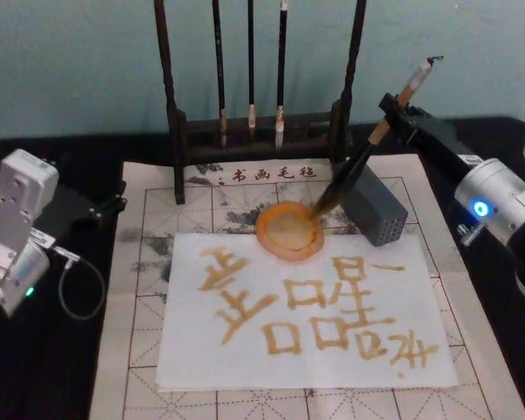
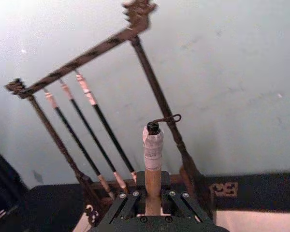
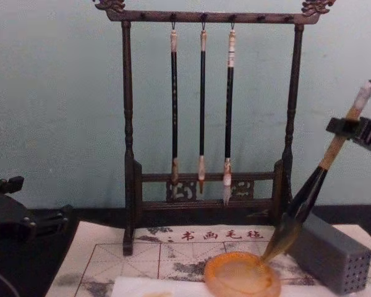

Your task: Pick up the brush from the inkstone, write on the paper, then place the brush back to its original position.

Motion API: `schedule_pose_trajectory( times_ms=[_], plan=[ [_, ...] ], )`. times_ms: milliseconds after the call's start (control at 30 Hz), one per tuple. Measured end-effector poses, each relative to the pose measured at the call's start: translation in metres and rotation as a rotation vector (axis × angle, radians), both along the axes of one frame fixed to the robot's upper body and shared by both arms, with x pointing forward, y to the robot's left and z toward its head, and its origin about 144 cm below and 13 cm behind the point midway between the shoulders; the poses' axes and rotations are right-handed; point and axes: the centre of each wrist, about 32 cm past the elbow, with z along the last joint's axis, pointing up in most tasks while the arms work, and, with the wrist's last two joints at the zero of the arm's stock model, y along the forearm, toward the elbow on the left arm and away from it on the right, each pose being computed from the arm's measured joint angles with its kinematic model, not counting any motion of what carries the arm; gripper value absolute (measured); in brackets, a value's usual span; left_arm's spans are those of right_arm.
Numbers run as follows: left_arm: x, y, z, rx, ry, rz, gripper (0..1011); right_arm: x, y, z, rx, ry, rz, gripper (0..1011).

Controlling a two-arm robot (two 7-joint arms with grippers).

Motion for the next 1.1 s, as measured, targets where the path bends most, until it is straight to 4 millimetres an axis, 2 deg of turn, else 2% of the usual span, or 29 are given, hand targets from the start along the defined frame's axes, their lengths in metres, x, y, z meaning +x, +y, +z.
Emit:
schedule_pose_trajectory(
  times_ms=[500, 900, 1100],
  plan=[
    [0.000, 0.000, 0.000, 0.000, 0.000, 0.000, 1001, -0.035, -0.019, 0.010, -0.105, -0.110, 0.102, 202],
    [0.000, 0.000, 0.000, 0.000, 0.000, 0.000, 1001, -0.064, -0.037, 0.003, -0.204, -0.185, 0.086, 202],
    [0.000, 0.000, 0.000, 0.000, 0.000, 0.000, 1001, -0.072, -0.041, -0.005, -0.244, -0.215, 0.050, 202]
  ],
)
